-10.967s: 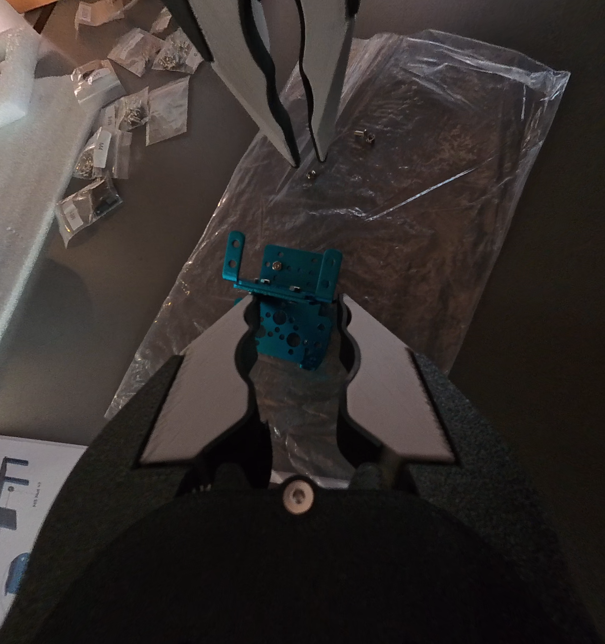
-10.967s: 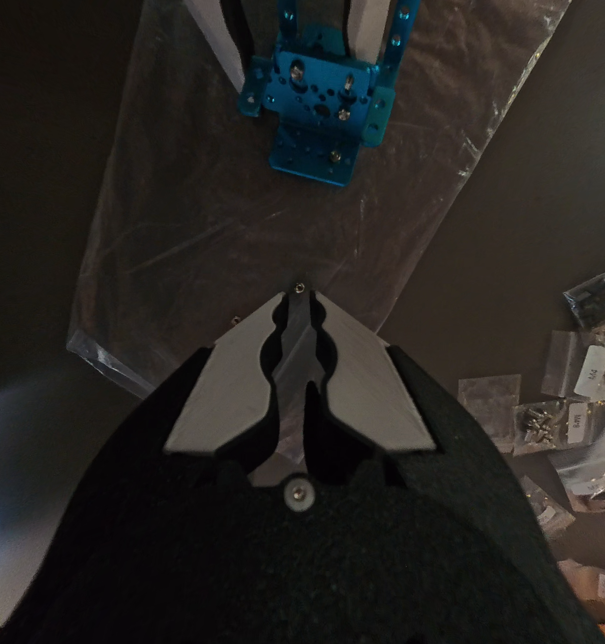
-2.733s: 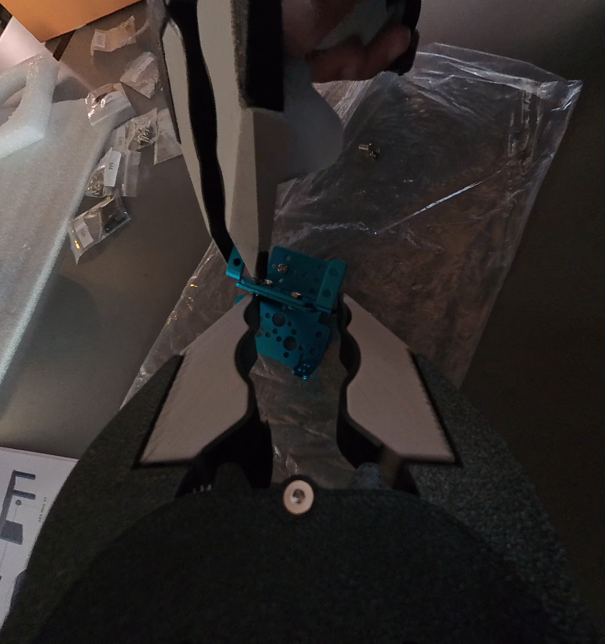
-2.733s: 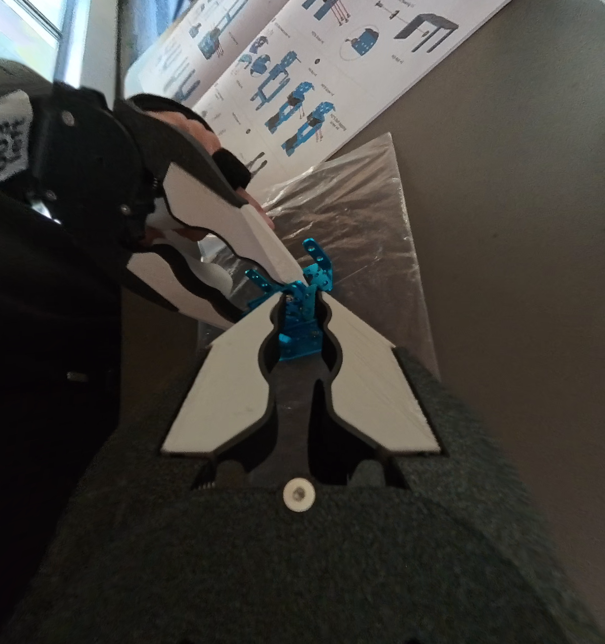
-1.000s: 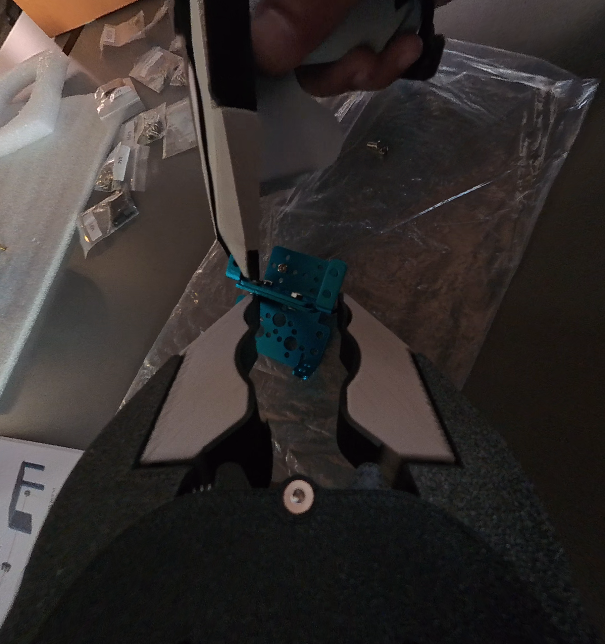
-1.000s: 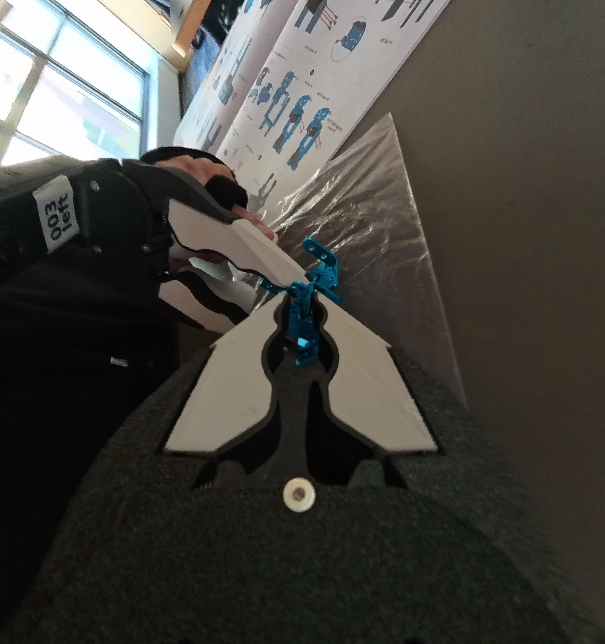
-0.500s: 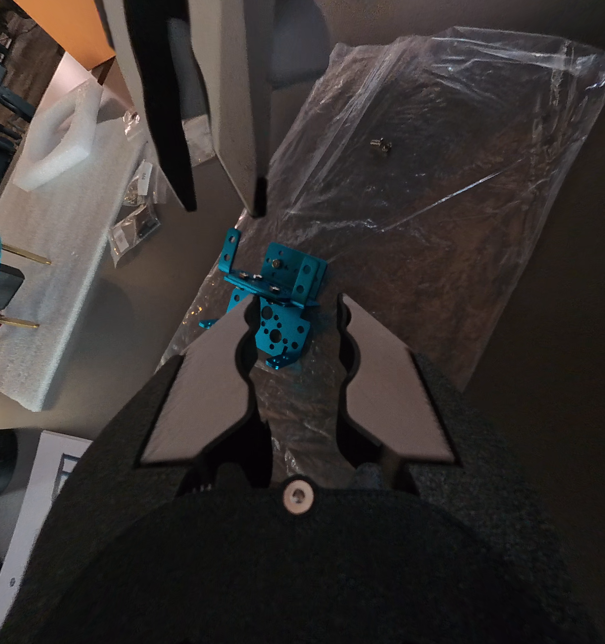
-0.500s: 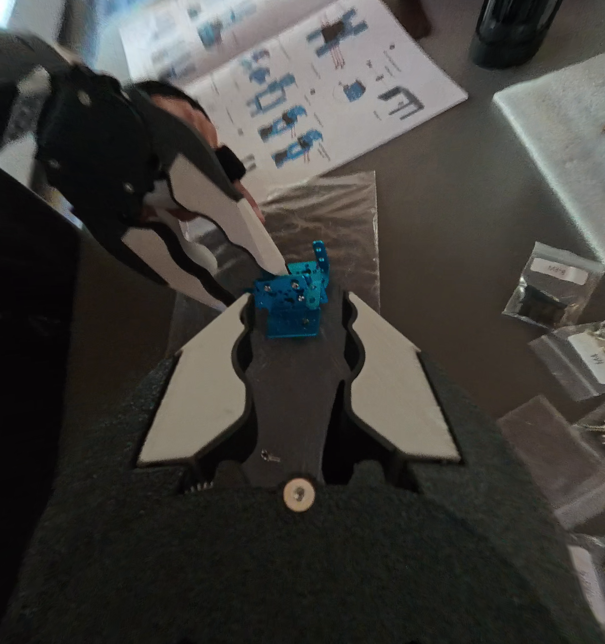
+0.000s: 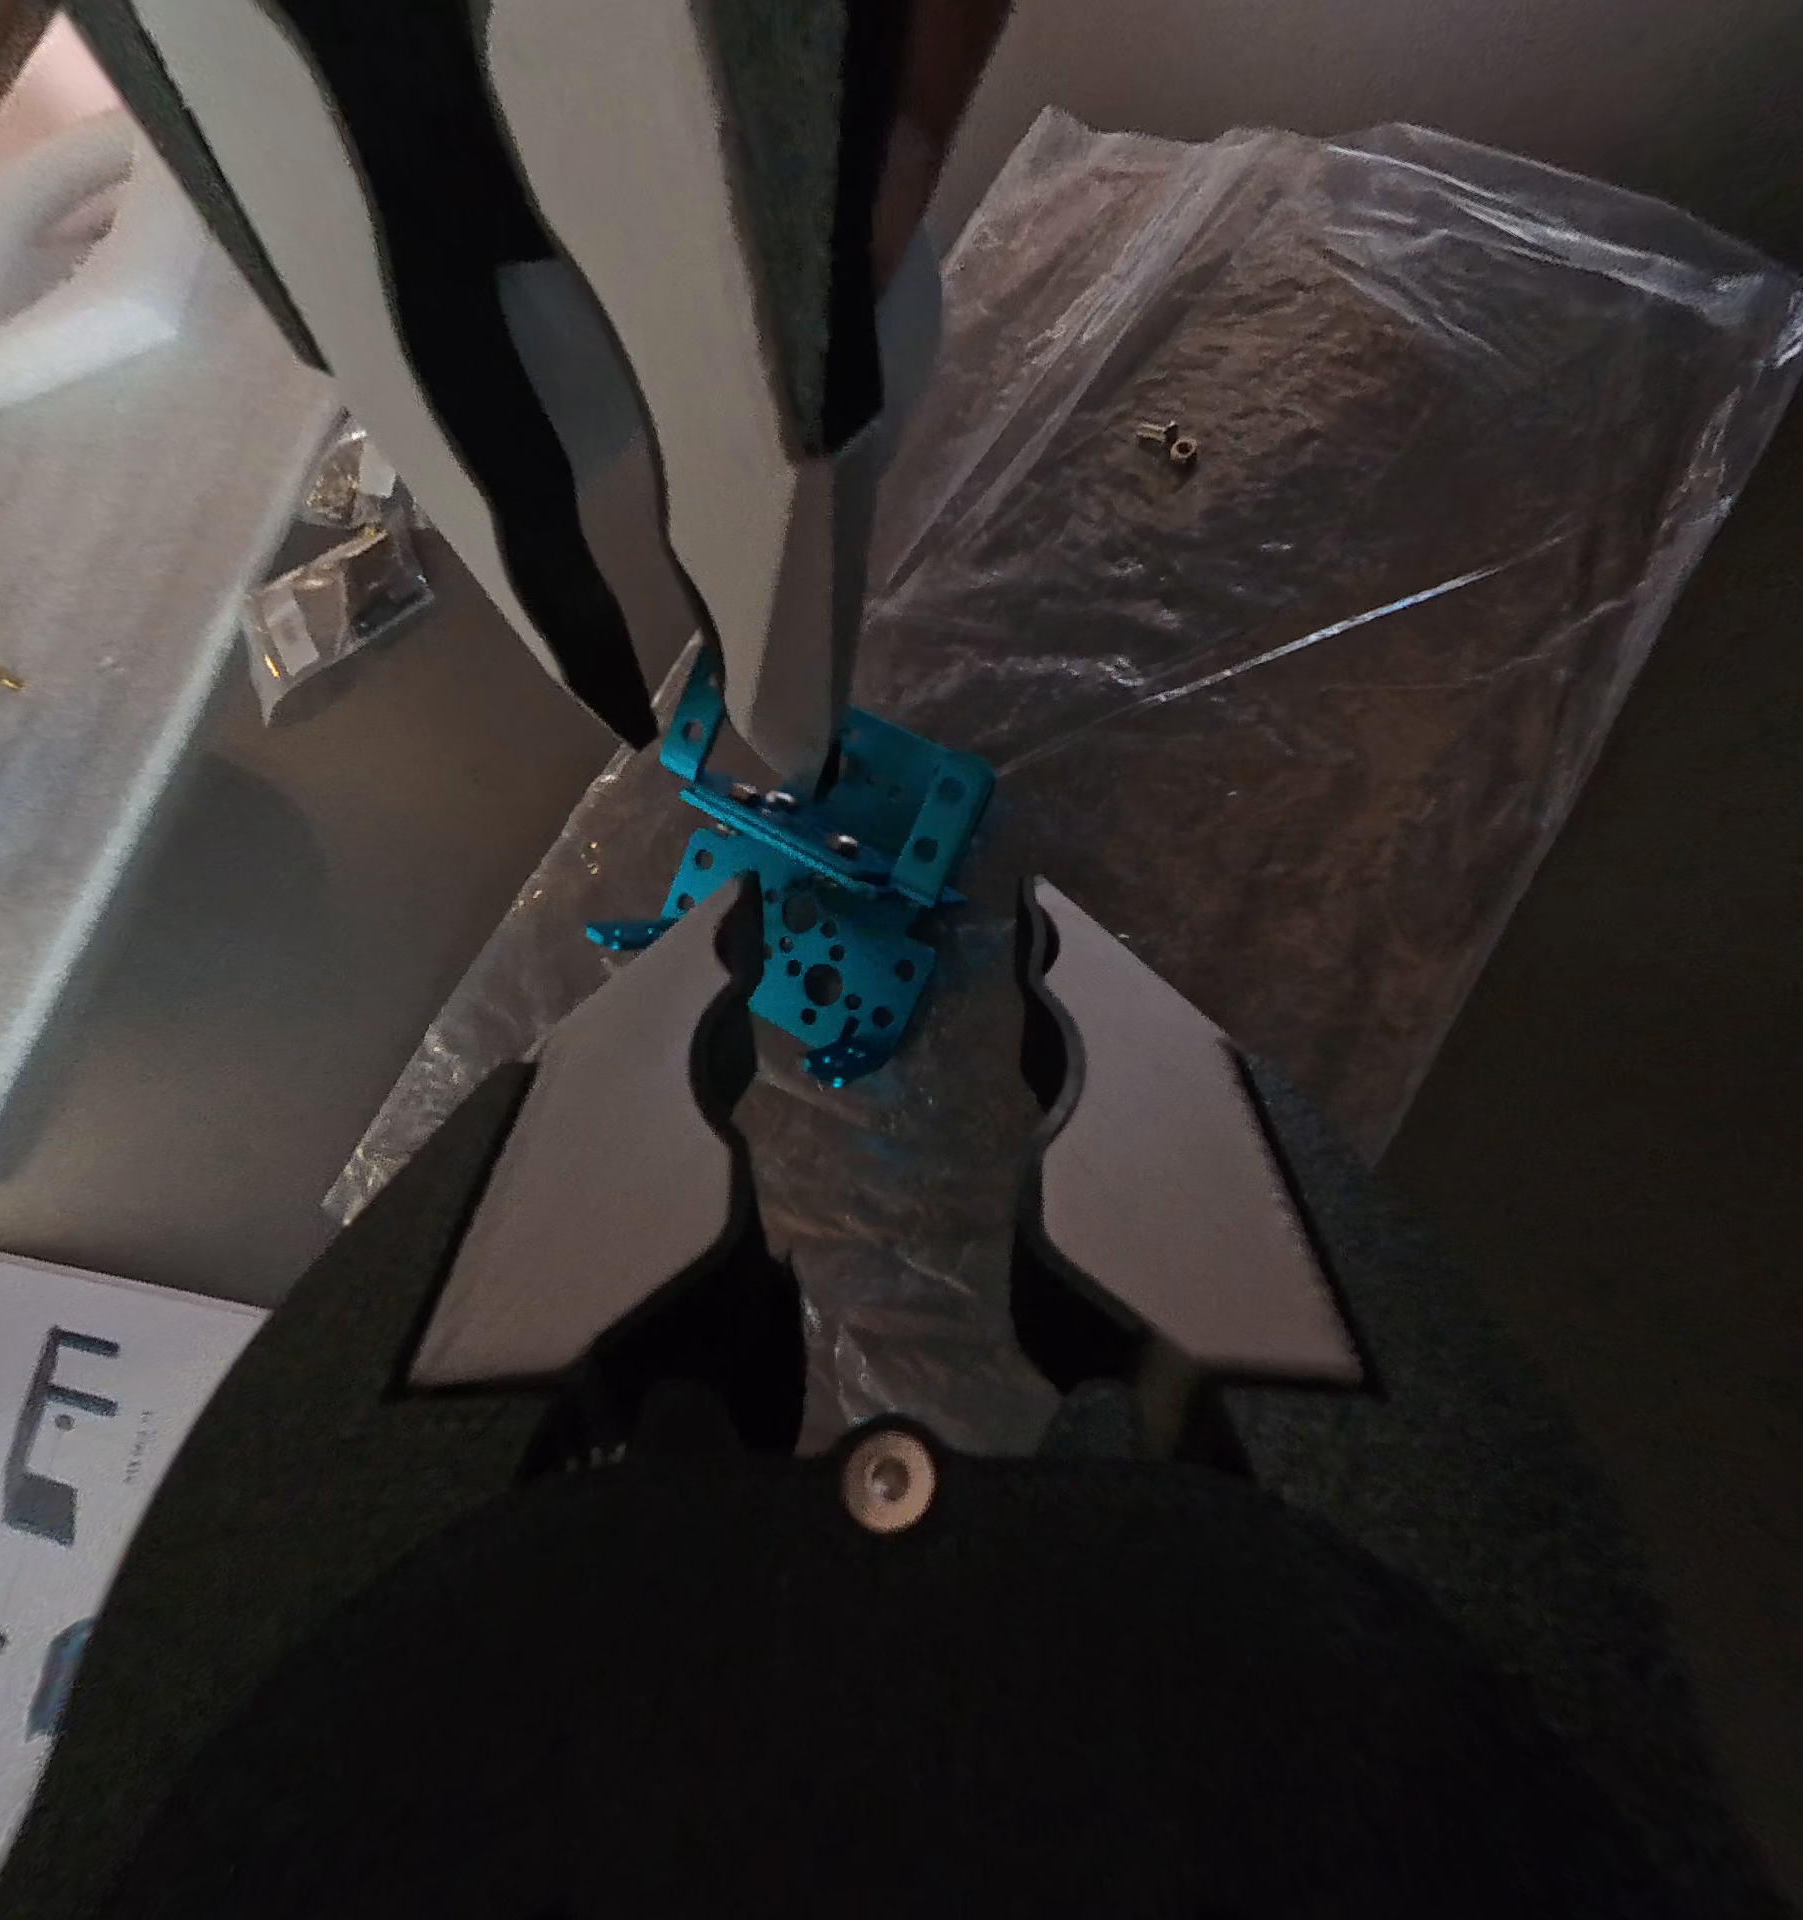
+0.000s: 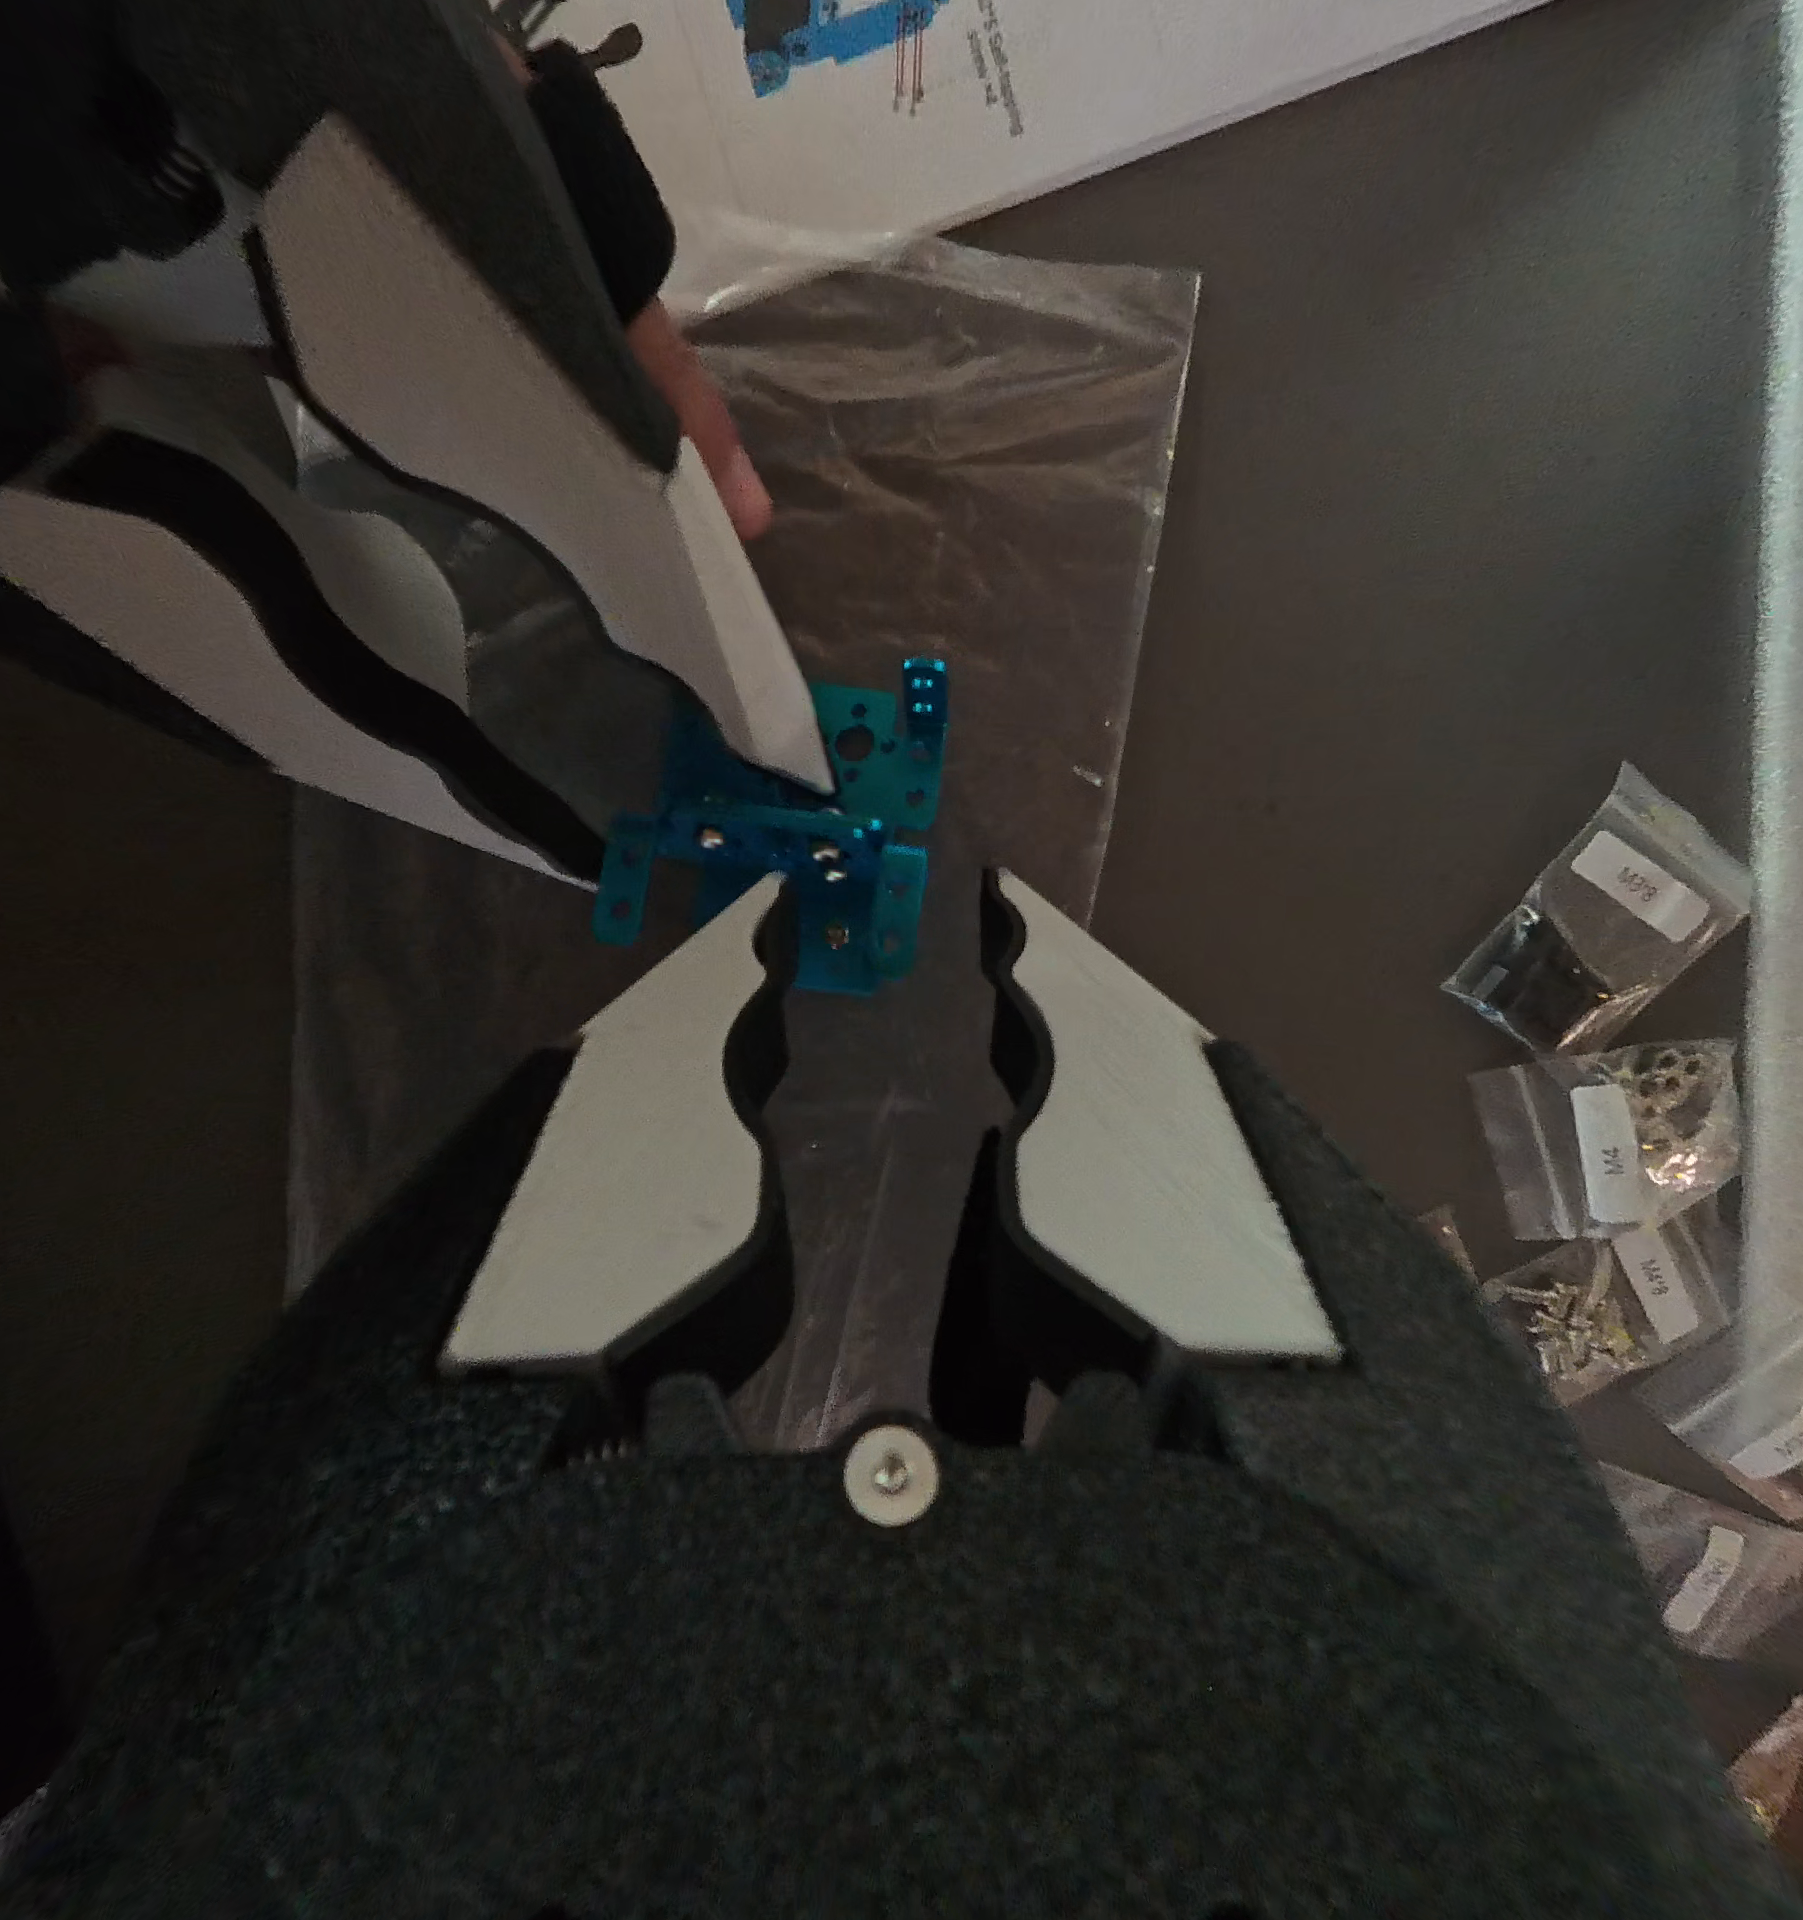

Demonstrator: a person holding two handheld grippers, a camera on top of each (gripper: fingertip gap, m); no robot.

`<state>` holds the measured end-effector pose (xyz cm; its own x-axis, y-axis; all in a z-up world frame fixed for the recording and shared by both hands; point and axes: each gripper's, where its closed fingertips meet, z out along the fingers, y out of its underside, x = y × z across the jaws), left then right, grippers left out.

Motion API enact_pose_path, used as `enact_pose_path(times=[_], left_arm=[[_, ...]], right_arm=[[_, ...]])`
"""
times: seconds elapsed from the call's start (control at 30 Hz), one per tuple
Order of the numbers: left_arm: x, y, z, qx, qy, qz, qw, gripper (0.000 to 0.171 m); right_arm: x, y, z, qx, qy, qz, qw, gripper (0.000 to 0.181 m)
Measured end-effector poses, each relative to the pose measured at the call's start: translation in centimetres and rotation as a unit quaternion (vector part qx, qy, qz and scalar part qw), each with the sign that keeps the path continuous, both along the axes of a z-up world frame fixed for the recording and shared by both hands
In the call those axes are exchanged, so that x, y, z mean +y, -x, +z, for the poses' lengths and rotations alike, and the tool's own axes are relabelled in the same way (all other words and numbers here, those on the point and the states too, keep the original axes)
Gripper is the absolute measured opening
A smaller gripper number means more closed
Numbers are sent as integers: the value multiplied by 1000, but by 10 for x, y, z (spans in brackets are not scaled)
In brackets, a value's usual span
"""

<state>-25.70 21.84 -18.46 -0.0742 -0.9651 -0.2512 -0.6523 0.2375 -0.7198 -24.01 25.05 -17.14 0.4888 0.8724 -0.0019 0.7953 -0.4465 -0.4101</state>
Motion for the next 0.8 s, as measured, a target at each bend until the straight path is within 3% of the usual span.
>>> enact_pose_path(times=[0.17, 0.33, 0.43, 0.8], left_arm=[[2, -3, 0, 1, 26, 4, 1000, 57], [2, -8, 1, -5, -8, -1, 1000, 54], [3, -8, 1, -7, -13, 3, 1000, 46], [4, -8, 1, -6, -23, 7, 1000, 46]], right_arm=[[-1, 7, 0, 24, 28, -4, 999, 30], [-2, 9, 1, 52, 41, -11, 998, 21], [-4, 9, 2, 86, 72, -23, 993, 20], [-5, 12, 5, 154, 125, -47, 979, 20]])
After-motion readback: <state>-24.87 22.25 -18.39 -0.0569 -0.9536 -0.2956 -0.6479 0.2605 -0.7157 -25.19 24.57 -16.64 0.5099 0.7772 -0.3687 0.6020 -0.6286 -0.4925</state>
